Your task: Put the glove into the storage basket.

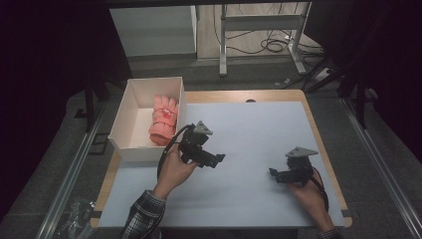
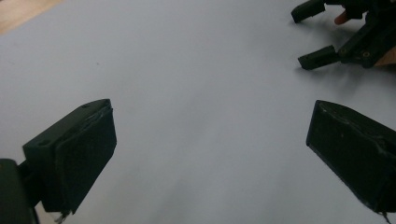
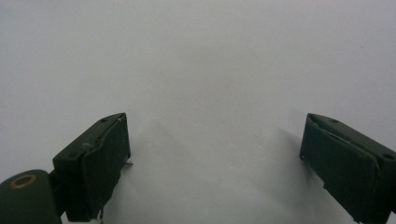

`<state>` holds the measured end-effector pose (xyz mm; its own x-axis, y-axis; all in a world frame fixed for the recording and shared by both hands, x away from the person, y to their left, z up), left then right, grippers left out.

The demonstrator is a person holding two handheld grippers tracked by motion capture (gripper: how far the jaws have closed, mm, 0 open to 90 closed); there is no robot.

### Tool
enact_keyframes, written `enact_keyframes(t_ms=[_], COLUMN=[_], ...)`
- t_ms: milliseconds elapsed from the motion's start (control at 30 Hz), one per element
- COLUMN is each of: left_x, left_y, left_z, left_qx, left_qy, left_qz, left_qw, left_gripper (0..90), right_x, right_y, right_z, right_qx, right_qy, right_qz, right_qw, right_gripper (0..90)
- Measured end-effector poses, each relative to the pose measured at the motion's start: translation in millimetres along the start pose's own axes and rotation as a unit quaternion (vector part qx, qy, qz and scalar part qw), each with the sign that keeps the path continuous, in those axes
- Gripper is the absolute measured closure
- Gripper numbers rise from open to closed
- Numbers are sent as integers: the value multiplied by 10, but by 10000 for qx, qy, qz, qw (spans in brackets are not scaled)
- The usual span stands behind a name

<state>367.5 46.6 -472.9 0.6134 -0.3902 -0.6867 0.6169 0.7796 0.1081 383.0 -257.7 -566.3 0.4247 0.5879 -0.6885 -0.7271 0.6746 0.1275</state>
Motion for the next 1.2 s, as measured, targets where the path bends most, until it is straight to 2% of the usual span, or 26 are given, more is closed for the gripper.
enact_keyframes(t_ms=[67,133,200,233,400,833,1100,1200], left_x=[17,68,85,118,185,344,521,526], left_y=[-18,-47,-59,-74,-74,-70,-117,-129], left_z=[-27,-118,-150,-209,-360,-707,-962,-991], left_qx=[4,76,51,-25,-27,-182,-186,-96], left_qy=[-2,49,56,41,113,271,424,282], left_qz=[-7,7,-16,-93,-29,-64,89,166], left_qw=[10000,10000,10000,9999,9999,9994,9989,9994], left_gripper=[21,21,21,20,21,20,8,0], right_x=[0,0,0,0,0,1,1,1], right_y=[0,1,1,0,-1,0,0,-1], right_z=[0,0,0,0,-1,0,-1,0], right_qx=[4,3,4,-1,-5,-5,-6,-8], right_qy=[-1,0,-1,1,1,0,0,0], right_qz=[-2,-1,-1,-4,-5,-4,-5,-6], right_qw=[10000,10000,10000,10000,10000,10000,10000,10000], right_gripper=[87,86,86,86,87,87,86,86])
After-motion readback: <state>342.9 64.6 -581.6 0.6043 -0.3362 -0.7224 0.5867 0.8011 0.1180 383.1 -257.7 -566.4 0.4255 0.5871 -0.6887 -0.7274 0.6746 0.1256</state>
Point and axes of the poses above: each handheld gripper's, and its own axes: x roughly forward along the jaws, z roughly out of its top, y roughly to its left, the point moved 5 cm from there along x, roughly forward along the jaws, and after that the axes turned 15 degrees about z, right-handed, at the moved point
